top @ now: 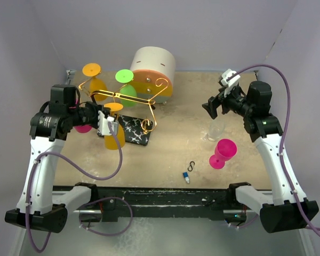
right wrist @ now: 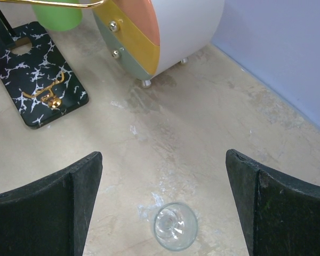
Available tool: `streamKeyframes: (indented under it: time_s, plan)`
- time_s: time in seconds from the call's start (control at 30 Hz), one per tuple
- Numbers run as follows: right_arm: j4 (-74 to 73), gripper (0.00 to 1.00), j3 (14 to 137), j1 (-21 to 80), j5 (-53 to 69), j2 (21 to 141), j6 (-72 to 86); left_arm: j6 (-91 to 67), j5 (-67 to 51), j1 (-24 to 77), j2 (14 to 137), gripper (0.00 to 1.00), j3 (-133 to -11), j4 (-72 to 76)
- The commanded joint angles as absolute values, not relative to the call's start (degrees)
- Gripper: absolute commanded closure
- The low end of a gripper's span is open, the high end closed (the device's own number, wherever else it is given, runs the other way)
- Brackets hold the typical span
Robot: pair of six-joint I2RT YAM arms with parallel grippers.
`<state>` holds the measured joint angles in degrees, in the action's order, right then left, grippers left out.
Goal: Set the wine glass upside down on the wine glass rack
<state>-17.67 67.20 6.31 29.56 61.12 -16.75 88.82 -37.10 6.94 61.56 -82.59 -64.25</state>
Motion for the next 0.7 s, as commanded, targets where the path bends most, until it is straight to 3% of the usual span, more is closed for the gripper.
streamKeyframes:
  time_s: [0.0,0.67]
  plan:
    - [-15.8,0.0,67.2,5.9,30.5,61.0,-17.0,90.9,-40.6,7.4,60.1,1.0,-82.4,-66.1]
    - [-16.3,0.0,67.0,5.5,30.4,61.3,-16.8,88.6,-31.9,7.5,56.8,1.0,-81.7,-67.8]
